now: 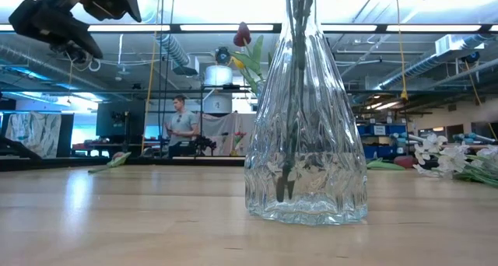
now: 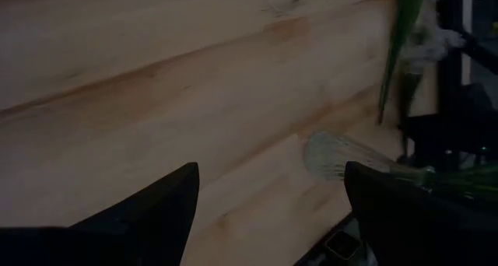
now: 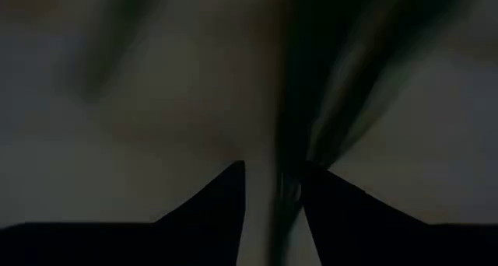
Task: Sort flowers into vase by color
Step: Put the bottom white flowers into the bottom transparent vase
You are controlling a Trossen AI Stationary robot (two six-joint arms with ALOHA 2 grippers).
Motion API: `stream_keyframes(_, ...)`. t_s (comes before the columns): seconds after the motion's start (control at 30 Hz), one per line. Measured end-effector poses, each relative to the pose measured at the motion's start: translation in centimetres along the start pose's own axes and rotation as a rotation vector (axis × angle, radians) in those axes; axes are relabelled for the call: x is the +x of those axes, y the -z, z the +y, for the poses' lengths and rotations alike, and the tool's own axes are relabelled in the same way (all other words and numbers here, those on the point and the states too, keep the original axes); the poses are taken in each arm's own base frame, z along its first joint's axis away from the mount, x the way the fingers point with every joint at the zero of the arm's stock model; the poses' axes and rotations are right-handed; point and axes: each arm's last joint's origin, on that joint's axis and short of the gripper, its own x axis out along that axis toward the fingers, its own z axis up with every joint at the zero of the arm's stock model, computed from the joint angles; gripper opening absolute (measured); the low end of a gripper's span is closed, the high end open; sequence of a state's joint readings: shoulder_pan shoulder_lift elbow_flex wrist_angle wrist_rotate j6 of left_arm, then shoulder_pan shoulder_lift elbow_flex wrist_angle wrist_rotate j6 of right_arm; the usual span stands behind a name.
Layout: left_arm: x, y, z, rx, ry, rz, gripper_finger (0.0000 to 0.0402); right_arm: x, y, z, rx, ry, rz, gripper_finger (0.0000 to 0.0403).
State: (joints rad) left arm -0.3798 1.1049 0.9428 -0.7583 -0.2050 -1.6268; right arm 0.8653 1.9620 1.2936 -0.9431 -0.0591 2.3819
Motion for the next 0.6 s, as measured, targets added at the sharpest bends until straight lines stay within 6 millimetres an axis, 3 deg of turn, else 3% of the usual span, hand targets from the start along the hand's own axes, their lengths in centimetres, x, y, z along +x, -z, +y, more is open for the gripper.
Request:
stream_keyframes(0.17, 0.0, 0.0, -0.1, -0.004, 0.014, -0.002, 0.0325, -2.4, -1.4, -0.1, -0.003, -0.056, -0.043, 0.0138)
stream_keyframes(0.33, 0.0, 0.0, -0.3, -0.014, 0.034, -0.001, 0.0325, -3.4, -2.4, -0.5, -0.005, -0.04, -0.077, 0.0138)
stream_keyframes(0.5, 0.0, 0.0, -0.7, -0.023, 0.071, -0.001, 0.0325, -4.9, -2.2, -0.6, -0.003, -0.081, 0.029, 0.0137)
stream_keyframes(0.6, 0.0, 0.0, -0.7, -0.023, 0.073, -0.002, 0.0325, -5.2, -2.0, -1.0, 0.014, 0.005, 0.123, 0.0137)
